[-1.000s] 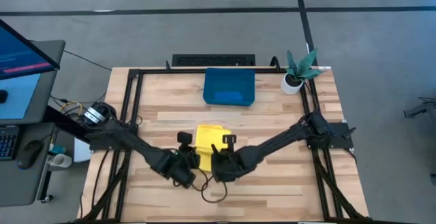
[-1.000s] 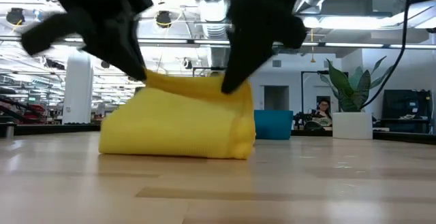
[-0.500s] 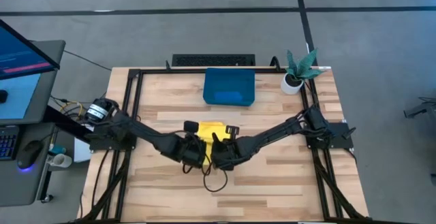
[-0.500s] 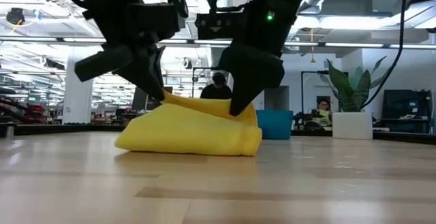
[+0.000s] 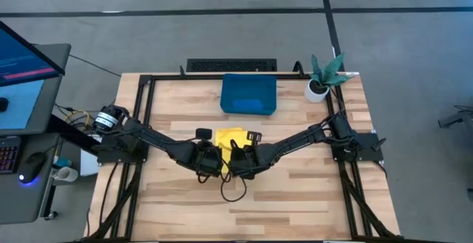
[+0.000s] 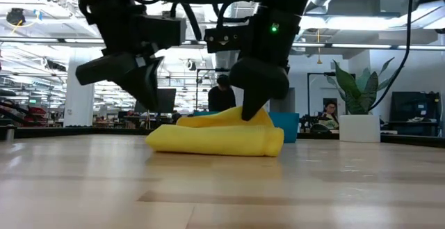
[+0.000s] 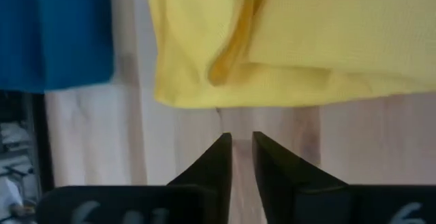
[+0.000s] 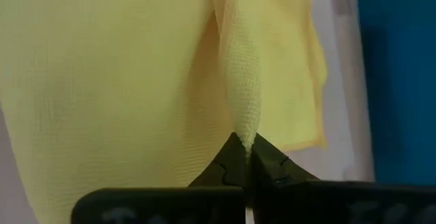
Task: Roll microfiber towels into tight, uniform cylinder then place into a basket
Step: Roll the yellow microfiber cloth
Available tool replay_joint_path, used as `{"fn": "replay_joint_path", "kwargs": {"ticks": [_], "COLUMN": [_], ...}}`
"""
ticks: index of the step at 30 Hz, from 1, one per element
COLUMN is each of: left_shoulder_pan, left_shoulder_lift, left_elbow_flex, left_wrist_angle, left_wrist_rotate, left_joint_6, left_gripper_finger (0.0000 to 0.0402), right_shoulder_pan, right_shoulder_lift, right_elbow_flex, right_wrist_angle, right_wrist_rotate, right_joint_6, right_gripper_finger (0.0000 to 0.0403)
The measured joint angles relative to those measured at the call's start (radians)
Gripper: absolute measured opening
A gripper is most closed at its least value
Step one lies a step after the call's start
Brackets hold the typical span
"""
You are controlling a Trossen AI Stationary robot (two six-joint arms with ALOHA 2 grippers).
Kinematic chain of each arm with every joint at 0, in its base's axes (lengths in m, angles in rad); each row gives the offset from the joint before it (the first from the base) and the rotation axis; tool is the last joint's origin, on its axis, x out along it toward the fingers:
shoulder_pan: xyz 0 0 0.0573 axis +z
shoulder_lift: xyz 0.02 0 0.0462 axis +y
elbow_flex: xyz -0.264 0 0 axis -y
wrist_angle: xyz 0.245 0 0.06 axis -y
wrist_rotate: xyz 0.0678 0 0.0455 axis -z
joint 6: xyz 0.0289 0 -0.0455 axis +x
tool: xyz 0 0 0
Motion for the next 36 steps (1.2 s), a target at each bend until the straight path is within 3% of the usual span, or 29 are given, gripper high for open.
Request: {"fn": "replay_joint_path", "kwargs": {"ticks": [5, 10, 14, 25, 36], "left_shoulder_pan": [-0.005, -0.056, -0.131, -0.366, -0.464], "left_shoulder_lift": [0.000, 0.000, 0.000, 0.000, 0.000], "left_elbow_flex": [0.000, 0.000, 0.000, 0.002, 0.002], "left_wrist_angle": [-0.016, -0.033, -0.042, -0.027, 0.041], "left_wrist_rotate": [0.073, 0.148, 0.133, -0.024, -0.035], "left_joint_6": [-0.054, -0.086, -0.134, -0.402, -0.481], "left_gripper_finger": [0.0087, 0.0095, 0.0088, 0.0073, 0.0072], "right_shoulder_pan": [-0.007, -0.006, -0.006, -0.013, -0.143], "right_shoulder_lift": [0.000, -0.001, -0.002, -0.047, -0.052], "right_elbow_flex": [0.000, 0.001, 0.002, 0.002, 0.003], "right_wrist_angle": [0.022, 0.029, 0.032, 0.086, 0.137], "right_wrist_rotate": [0.010, 0.061, 0.083, 0.095, 0.028], "right_joint_6": [0.006, 0.001, -0.006, -0.052, -0.049], "right_gripper_finger": [0.0017, 0.0008, 0.0011, 0.0007, 0.0008]}}
